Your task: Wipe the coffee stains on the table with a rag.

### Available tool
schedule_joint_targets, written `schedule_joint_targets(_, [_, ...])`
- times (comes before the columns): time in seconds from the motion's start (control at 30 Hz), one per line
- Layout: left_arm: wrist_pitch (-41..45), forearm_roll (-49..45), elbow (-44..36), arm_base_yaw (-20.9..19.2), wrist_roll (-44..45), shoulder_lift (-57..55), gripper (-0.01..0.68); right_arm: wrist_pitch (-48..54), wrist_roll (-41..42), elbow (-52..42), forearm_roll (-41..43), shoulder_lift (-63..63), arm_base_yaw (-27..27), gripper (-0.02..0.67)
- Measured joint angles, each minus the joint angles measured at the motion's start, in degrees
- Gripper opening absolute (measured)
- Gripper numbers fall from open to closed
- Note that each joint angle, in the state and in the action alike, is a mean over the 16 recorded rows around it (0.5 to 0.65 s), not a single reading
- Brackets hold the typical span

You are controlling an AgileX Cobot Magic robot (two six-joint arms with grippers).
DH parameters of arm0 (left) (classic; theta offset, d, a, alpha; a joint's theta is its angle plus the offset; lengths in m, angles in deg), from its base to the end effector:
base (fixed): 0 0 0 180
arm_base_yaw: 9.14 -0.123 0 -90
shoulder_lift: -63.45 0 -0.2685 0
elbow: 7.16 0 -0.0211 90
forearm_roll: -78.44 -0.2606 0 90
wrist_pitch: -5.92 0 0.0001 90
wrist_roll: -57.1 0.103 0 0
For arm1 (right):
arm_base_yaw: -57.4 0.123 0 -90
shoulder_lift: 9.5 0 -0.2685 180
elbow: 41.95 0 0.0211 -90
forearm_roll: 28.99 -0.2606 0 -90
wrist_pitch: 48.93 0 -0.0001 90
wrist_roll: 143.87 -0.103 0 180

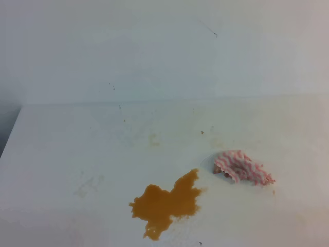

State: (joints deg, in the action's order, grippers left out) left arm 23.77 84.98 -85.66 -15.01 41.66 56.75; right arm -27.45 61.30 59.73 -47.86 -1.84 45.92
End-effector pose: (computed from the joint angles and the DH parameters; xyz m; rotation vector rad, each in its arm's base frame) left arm 0.0914 0.0058 0.1740 -0.4046 1.7563 -0.2284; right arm 0.0911 -0.0060 0.1691 -0.0184 1.8566 -0.1204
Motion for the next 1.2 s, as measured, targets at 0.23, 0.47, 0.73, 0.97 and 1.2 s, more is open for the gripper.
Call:
schedule_joint_targets(0.23, [0.0, 0.0, 0.4, 0.0, 0.0, 0.0, 0.000, -0.1, 0.1, 0.0, 0.0, 0.0, 0.0, -0.002])
schedule_joint_targets(0.47, [0.0, 0.0, 0.8, 0.0, -0.1, 0.0, 0.000, -0.3, 0.3, 0.0, 0.0, 0.0, 0.0, -0.002])
schedule_joint_targets(0.73, [0.0, 0.0, 1.2, 0.0, -0.1, 0.0, -0.001, -0.4, 0.4, 0.0, -0.5, 0.0, 0.0, -0.002])
schedule_joint_targets(0.97, [-0.1, 0.0, 0.9, 0.0, -0.1, 0.0, -0.001, -1.2, 0.4, 0.0, -1.9, 0.0, 0.0, -0.002])
schedule_joint_targets(1.2, [-0.1, 0.0, 0.8, 0.0, 0.0, 0.0, 0.000, -4.7, 0.4, -0.1, -7.0, 0.0, 0.0, -0.002])
